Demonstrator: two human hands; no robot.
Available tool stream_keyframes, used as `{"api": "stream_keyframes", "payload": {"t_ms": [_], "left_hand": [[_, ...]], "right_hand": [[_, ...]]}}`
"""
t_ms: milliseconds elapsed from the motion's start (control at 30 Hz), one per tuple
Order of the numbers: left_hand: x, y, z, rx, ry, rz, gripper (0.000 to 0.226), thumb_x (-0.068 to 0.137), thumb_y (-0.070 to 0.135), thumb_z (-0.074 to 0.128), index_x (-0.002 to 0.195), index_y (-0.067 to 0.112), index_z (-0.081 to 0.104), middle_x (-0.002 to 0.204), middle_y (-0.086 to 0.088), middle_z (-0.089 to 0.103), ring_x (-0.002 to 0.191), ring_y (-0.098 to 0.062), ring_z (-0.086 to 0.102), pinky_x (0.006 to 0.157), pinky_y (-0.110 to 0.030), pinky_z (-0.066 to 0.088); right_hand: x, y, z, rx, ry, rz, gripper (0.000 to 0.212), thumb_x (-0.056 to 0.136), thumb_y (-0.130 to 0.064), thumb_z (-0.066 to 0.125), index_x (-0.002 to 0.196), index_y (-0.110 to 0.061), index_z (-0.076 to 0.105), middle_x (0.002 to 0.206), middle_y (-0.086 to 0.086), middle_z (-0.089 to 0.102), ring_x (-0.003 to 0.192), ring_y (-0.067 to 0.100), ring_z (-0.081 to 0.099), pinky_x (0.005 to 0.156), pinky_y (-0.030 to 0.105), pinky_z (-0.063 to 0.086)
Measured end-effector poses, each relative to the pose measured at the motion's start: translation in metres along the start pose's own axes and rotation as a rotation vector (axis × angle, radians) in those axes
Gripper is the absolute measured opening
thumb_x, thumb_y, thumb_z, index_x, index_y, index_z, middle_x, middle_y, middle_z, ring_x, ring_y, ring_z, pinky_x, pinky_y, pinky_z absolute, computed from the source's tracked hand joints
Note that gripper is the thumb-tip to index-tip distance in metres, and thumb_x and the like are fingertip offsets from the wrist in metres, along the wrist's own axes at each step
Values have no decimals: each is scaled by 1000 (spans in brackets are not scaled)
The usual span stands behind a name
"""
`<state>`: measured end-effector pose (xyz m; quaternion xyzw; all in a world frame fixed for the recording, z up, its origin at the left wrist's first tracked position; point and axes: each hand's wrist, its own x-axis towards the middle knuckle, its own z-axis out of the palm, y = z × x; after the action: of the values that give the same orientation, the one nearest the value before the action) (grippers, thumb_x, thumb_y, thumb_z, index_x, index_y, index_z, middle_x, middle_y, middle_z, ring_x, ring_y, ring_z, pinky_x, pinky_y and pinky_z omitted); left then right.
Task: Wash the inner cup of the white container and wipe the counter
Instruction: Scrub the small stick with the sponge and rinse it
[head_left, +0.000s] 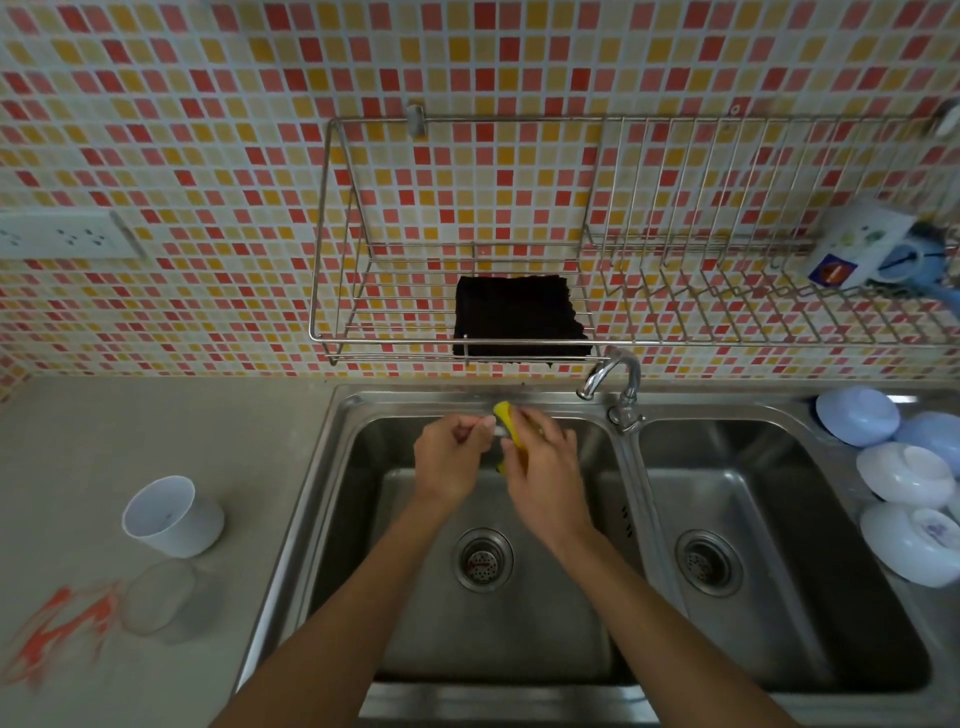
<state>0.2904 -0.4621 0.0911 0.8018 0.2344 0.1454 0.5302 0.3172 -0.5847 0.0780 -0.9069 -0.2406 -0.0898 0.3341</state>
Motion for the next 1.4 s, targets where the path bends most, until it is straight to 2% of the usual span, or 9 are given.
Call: {"api": "stream_keyframes", "payload": {"t_ms": [133, 300, 433, 567, 700, 833, 1033, 1133, 1400], "left_hand": [[-2, 5, 15, -175, 43, -200, 24, 90, 32, 64, 71, 19, 70, 69, -1, 71, 72, -14, 69, 86, -38, 56], [1, 6, 27, -166, 83, -334, 41, 90, 35, 64, 53, 18, 64, 60, -4, 67, 65, -21, 65, 80, -46, 57], [-1, 4, 30, -173, 100, -360, 33, 89, 35, 64, 59, 22, 67, 72, -3, 73, 78, -20, 69, 87, -42, 55], [3, 1, 31, -186, 50, -377, 38, 88, 40, 64, 64, 12, 72, 68, -6, 73, 72, -22, 70, 84, -44, 57], [3, -2, 33, -99, -1, -308, 39, 89, 39, 64, 55, 19, 68, 67, -6, 73, 67, -19, 66, 84, -43, 57], [3, -3, 32, -24, -60, -293, 37, 89, 37, 63, 57, 20, 68, 71, -9, 73, 66, -17, 63, 83, -40, 56], [4, -1, 28, 210, -162, 14, 10, 82, 24, 74, 86, 16, 69, 76, 5, 69, 69, 1, 60, 64, -6, 44], [7, -1, 30, 271, -246, 154, 10, 79, 10, 76, 88, 10, 73, 79, 2, 70, 67, 5, 58, 66, -2, 44], [13, -5, 56, 31, -119, -144, 5, 83, 18, 72, 83, 15, 76, 82, -7, 74, 74, -13, 67, 75, -26, 50]], "right_hand": [[9, 17, 3, -66, 85, 179, 40, 94, -16, 52, 134, -20, 52, 132, 3, 52, 107, 26, 49, 82, 18, 24], [-10, -5, 8, -46, 29, 31, 41, 95, -19, 49, 136, -18, 49, 138, 2, 48, 106, 22, 45, 85, 25, 42], [-6, 25, 6, -107, 48, 203, 38, 95, -15, 50, 133, -15, 51, 135, 7, 50, 107, 26, 48, 86, 24, 33], [-22, 7, 6, -131, 41, -21, 46, 91, -12, 56, 136, -17, 48, 138, 2, 48, 101, 24, 47, 86, 32, 45], [-10, 34, 5, -205, 69, 29, 46, 87, -15, 63, 131, -22, 53, 133, 0, 53, 97, 25, 50, 82, 32, 43], [1, 56, 6, -305, 85, -129, 29, 79, -18, 72, 107, -21, 67, 104, -6, 70, 76, 20, 52, 69, 30, 42], [15, 75, 0, -363, -12, -281, 20, 76, -18, 71, 96, -20, 68, 92, -6, 72, 69, 21, 52, 66, 31, 44], [18, 79, -3, -346, -4, -296, 19, 74, -17, 73, 92, -20, 70, 88, -6, 71, 67, 21, 50, 63, 31, 46], [-6, 67, 11, -116, 17, -92, 41, 92, -22, 46, 132, -19, 53, 127, 0, 54, 96, 26, 49, 84, 33, 46]]}}
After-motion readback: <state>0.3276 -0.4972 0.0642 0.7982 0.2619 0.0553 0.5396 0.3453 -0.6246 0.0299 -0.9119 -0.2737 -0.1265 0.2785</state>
